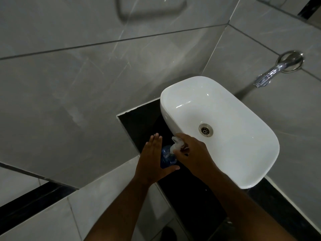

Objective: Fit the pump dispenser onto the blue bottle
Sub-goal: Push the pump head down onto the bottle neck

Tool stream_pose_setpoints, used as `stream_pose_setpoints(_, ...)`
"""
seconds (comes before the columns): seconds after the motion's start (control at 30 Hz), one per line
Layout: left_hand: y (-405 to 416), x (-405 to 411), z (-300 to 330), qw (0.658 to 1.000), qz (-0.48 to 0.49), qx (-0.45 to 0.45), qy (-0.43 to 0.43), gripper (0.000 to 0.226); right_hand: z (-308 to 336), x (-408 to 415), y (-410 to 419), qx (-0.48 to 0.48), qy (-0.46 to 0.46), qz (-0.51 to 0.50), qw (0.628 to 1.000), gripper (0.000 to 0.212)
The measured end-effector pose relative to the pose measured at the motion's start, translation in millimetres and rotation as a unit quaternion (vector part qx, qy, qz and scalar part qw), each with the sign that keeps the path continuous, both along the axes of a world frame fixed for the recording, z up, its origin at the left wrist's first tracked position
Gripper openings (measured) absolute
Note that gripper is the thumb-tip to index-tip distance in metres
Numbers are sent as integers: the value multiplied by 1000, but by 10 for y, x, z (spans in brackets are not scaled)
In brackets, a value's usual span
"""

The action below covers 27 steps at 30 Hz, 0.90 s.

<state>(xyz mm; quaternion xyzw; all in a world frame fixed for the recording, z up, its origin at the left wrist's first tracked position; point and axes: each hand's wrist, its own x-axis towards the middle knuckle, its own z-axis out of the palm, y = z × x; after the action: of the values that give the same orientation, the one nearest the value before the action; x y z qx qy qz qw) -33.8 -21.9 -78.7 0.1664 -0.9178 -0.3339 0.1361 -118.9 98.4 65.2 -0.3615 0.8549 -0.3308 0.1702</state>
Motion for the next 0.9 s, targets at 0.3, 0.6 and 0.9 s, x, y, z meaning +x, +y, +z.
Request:
stream_pose_setpoints(0.3, 18, -9, 2, 1000, 11, -8, -9, 120, 58, -151, -168, 134, 25, 137, 981, 42)
stream_pose_setpoints(0.6, 13, -15, -26, 1000, 14, -14, -7, 121, 114, -184, -345, 253, 48, 238, 936, 23)
stream_pose_setpoints(0.9, 24, -14, -11, 999, 14, -29, -14, 117, 144, -189, -395, 274, 72, 187, 941, 28)
